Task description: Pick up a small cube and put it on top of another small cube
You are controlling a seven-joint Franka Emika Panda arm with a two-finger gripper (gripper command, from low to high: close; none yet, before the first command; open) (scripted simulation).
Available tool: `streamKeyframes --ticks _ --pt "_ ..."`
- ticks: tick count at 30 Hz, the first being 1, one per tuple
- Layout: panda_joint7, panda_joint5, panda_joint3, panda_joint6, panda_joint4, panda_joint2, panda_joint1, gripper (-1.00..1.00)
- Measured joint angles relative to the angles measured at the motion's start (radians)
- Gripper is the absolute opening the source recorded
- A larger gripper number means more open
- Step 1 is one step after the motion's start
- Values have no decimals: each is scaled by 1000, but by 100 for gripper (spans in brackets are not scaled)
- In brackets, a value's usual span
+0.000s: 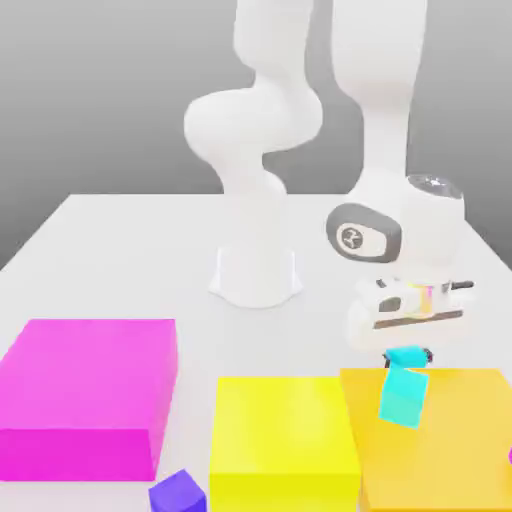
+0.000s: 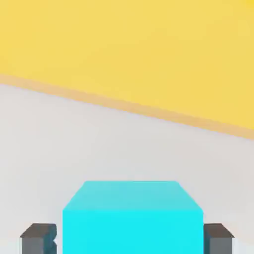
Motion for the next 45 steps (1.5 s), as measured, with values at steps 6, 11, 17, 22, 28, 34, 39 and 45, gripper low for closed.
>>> streamKeyframes --ticks 6,11,17,22,28,34,39,45 --pt "-28 41 77 -33 -6 -41 -64 -100" --pt "-147 203 231 -102 -26 -134 -177 -100" --pt "-303 413 314 -183 -57 -246 -204 -100" --pt "-357 473 270 -309 -8 -317 -230 -100" --pt "-388 492 193 -564 180 -385 -329 -100" --pt "-355 440 168 -482 216 -265 -366 -100" --pt "-348 431 169 -457 213 -242 -367 100" --pt "-368 459 167 -545 224 -320 -359 100"
